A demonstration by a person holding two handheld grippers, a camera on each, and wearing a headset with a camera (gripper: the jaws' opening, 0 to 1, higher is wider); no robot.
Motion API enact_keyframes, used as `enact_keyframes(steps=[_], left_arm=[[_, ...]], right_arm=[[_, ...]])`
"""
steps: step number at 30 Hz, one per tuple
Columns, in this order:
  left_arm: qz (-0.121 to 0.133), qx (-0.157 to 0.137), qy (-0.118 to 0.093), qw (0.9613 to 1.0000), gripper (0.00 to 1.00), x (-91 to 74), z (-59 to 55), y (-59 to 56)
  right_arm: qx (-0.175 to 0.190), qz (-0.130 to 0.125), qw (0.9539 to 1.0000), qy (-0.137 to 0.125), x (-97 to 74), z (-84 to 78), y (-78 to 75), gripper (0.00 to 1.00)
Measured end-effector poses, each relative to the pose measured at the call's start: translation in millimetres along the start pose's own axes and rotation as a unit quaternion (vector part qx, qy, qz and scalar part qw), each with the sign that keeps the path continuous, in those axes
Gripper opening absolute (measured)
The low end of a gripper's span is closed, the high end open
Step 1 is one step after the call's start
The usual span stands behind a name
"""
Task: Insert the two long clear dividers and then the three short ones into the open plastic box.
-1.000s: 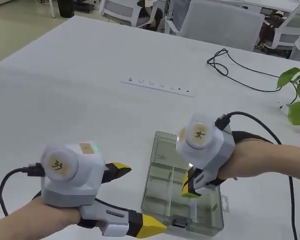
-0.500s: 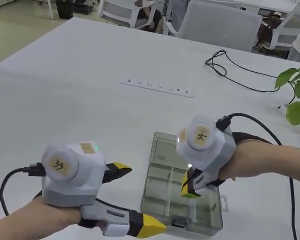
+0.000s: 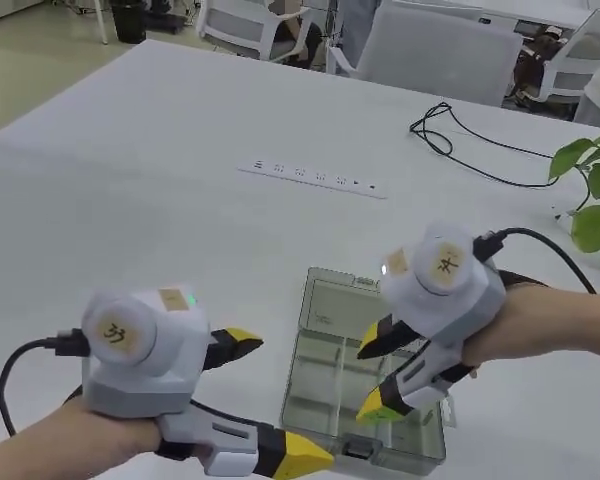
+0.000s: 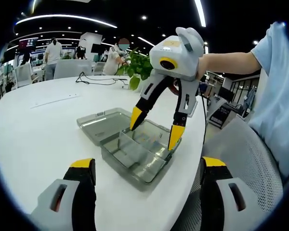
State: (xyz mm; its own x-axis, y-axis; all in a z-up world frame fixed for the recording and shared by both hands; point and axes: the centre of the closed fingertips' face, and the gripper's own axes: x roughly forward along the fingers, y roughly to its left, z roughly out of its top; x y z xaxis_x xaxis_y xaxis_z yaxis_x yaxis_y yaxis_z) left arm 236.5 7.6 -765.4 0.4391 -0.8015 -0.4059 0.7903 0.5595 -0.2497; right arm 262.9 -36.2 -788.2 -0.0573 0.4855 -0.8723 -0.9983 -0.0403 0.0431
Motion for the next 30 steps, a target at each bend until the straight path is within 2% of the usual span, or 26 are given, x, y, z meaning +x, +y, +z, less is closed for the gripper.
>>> enact_keyframes(steps=[4, 6, 10, 18, 19, 20, 23, 30], left_arm=[[-0.001, 0.001, 0.000, 1.0000, 0.91, -0.2, 0.4, -0.2], [-0.001, 0.001, 0.001, 1.0000, 0.91, -0.5, 0.5, -0.3], [-0.001, 0.001, 0.001, 1.0000, 0.92, -1.0, 0.5, -0.1], [-0.002, 0.002, 0.003, 1.0000, 0.92, -0.9, 0.6, -0.9], [-0.002, 0.003, 0.003, 1.0000, 0.92, -0.8, 0.8, -1.0], [-0.002, 0.003, 0.002, 1.0000, 0.92, -0.7, 0.9, -1.5], [-0.003, 0.003, 0.002, 1.0000, 0.92, -0.5, 1.0, -2.0], [-0.003, 0.003, 0.003, 1.0000, 0.92, 0.5, 1.1, -2.3]], right_arm=[[0.007, -0.010, 0.9992, -0.037, -3.9, 6.9, -1.4, 0.74], [0.015, -0.013, 0.9985, -0.052, -6.2, 8.2, -1.7, 0.80], [0.026, -0.023, 0.9974, -0.063, -8.6, 5.1, -3.9, 0.85], [0.071, -0.033, 0.9920, -0.099, -16.6, 1.0, -3.3, 0.89], [0.075, -0.035, 0.9907, -0.108, -17.9, 1.7, -3.7, 0.90], [0.097, -0.040, 0.9876, -0.117, -19.7, 1.3, -5.2, 0.91], [0.110, -0.042, 0.9839, -0.135, -25.1, 0.4, -4.5, 0.91], [0.152, -0.068, 0.9735, -0.157, -42.4, -19.0, -7.0, 0.90]])
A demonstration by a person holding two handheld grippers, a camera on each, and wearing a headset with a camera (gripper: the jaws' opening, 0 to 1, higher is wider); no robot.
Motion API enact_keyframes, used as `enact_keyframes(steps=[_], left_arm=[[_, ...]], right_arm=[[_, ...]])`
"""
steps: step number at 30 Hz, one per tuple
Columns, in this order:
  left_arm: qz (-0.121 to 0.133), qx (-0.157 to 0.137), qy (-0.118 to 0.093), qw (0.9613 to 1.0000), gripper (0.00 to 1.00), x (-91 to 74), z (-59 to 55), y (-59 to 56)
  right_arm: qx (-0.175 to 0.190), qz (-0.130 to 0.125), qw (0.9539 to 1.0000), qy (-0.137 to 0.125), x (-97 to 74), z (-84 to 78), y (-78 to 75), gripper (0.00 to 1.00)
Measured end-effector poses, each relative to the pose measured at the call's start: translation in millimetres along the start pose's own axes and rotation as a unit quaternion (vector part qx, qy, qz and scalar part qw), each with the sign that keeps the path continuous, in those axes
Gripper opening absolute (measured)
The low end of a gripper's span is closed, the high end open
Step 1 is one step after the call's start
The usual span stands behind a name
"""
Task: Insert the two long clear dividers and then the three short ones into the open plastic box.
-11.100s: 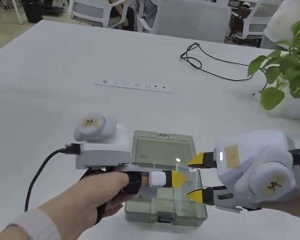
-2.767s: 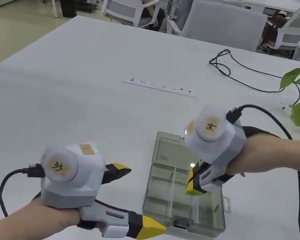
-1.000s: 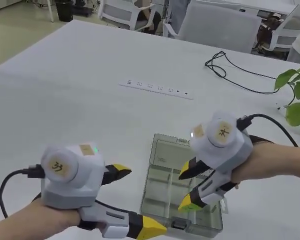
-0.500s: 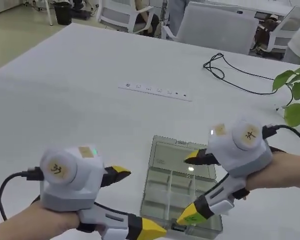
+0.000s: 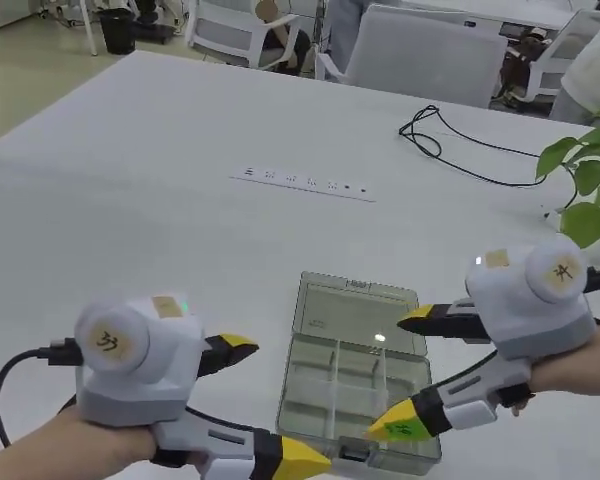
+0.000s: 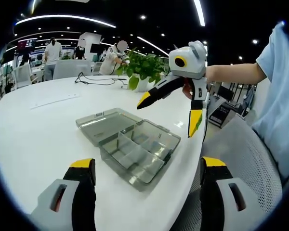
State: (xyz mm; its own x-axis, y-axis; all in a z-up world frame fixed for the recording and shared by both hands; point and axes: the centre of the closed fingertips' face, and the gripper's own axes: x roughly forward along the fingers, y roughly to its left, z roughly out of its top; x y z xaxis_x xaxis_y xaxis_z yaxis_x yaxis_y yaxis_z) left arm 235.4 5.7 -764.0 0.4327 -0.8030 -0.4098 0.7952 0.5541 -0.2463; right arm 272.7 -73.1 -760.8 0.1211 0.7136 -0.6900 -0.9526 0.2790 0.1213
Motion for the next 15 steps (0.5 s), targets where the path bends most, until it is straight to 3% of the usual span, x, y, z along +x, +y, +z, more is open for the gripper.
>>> enact_keyframes(steps=[15], left_arm=[[-0.004, 0.000, -0.003, 1.0000, 0.92, 7.8, 3.8, -2.0]], right_arm=[[0.060, -0.061, 0.9964, -0.003, -50.1, -49.4, -22.8, 0.90]])
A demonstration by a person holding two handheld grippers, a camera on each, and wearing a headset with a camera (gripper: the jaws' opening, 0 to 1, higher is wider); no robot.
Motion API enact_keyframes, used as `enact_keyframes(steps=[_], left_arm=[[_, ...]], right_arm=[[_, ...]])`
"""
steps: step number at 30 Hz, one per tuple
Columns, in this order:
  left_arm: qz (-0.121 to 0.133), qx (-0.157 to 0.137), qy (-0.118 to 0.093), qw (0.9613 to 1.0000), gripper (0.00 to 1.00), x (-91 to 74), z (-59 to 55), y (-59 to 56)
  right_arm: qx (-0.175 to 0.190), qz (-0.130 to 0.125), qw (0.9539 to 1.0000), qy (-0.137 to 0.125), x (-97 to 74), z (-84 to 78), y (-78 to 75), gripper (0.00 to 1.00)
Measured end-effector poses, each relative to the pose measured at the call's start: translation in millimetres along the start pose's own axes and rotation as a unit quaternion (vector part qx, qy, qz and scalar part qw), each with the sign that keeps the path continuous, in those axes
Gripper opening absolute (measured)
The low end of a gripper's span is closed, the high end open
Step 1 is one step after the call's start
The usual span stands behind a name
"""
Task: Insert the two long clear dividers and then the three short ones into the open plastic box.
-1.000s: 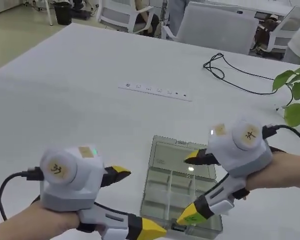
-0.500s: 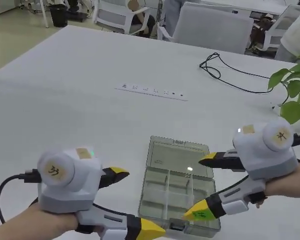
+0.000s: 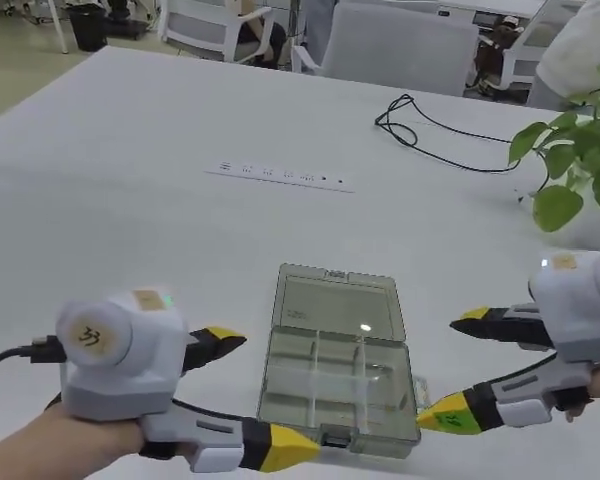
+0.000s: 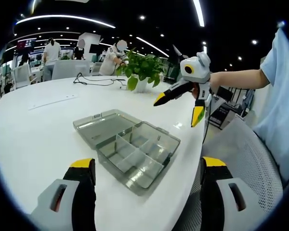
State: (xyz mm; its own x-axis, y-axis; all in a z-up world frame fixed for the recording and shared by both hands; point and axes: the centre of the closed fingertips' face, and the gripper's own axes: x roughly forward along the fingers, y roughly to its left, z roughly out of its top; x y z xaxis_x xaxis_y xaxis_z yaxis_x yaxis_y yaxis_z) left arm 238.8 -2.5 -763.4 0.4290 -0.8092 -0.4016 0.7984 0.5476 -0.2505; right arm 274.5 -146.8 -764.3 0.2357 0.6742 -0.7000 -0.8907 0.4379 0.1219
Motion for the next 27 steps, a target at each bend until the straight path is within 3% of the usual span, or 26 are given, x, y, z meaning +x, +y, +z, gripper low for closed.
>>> enact_keyframes(steps=[7, 17, 24, 27], left_arm=[[0.001, -0.001, 0.003, 1.0000, 0.92, 1.2, -1.3, 0.7], [0.004, -0.005, 0.005, 1.0000, 0.92, -0.2, -4.8, 1.6], [0.010, -0.006, 0.005, 0.9999, 0.93, -4.4, -6.1, 4.0], [0.012, -0.005, 0.005, 0.9999, 0.93, -6.6, -6.4, 5.8]], right_arm=[[0.025, -0.028, 0.9993, 0.007, -20.5, -26.6, -11.7, 0.89], [0.038, -0.047, 0.9978, 0.028, -39.9, -57.3, -13.3, 0.88], [0.028, -0.045, 0.9963, 0.067, -48.2, -87.0, -20.5, 0.86], [0.004, -0.045, 0.9941, 0.099, -51.9, -100.4, -25.7, 0.83]])
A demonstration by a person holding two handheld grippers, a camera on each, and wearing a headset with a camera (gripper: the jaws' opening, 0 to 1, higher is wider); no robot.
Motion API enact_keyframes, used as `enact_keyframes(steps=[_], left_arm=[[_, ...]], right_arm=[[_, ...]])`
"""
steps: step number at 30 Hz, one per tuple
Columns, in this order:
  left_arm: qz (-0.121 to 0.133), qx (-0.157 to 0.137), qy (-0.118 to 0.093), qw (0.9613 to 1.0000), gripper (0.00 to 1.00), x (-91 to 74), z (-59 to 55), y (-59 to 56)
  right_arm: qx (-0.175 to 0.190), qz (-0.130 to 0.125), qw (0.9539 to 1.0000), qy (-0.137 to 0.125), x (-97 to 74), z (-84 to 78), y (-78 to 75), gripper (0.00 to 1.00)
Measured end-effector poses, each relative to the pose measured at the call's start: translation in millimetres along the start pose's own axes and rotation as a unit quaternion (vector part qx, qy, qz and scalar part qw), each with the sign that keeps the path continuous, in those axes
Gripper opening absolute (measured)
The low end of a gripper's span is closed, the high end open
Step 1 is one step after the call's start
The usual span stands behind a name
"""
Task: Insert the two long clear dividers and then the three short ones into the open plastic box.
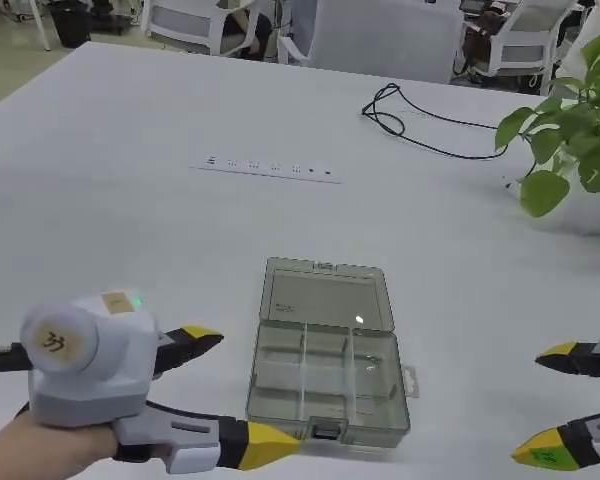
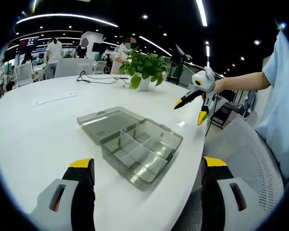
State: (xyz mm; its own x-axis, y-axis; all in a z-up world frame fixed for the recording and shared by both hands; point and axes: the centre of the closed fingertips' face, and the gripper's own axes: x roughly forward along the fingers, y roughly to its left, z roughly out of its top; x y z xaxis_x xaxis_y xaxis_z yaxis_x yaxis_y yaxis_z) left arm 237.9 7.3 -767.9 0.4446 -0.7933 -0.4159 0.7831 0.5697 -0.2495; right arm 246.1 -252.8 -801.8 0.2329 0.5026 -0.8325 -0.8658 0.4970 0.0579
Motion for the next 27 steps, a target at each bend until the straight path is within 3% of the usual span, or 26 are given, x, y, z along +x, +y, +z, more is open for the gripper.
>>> enact_keyframes(steps=[4, 10, 12, 14, 17, 22, 27], left_arm=[[0.004, 0.000, -0.002, 1.0000, 0.94, -2.3, 1.1, 1.5], [0.009, 0.003, -0.005, 0.9999, 0.95, -6.3, 2.4, 4.6], [0.009, 0.002, -0.005, 0.9999, 0.95, -6.9, 2.1, 4.8], [0.010, 0.002, -0.006, 0.9999, 0.95, -7.2, 2.3, 5.0], [0.010, 0.000, -0.005, 0.9999, 0.95, -7.3, 1.2, 4.7], [0.013, -0.003, -0.008, 0.9999, 0.94, -8.3, 0.7, 4.9], [0.016, -0.006, -0.008, 0.9998, 0.94, -10.1, -0.2, 7.6]], right_arm=[[-0.010, 0.005, 0.9998, 0.015, 2.4, -8.1, -3.4, 0.82], [-0.051, 0.015, 0.9968, 0.060, 4.8, -23.9, -8.1, 0.78], [-0.068, 0.013, 0.9940, 0.085, 4.3, -31.6, -12.5, 0.75], [-0.068, 0.017, 0.9943, 0.081, 6.5, -30.7, -12.8, 0.73], [-0.093, 0.024, 0.9896, 0.107, 6.1, -38.0, -14.5, 0.64], [-0.137, 0.025, 0.9801, 0.141, 8.9, -49.0, -20.6, 0.60], [-0.145, 0.034, 0.9774, 0.150, 12.2, -48.8, -20.2, 0.53]])
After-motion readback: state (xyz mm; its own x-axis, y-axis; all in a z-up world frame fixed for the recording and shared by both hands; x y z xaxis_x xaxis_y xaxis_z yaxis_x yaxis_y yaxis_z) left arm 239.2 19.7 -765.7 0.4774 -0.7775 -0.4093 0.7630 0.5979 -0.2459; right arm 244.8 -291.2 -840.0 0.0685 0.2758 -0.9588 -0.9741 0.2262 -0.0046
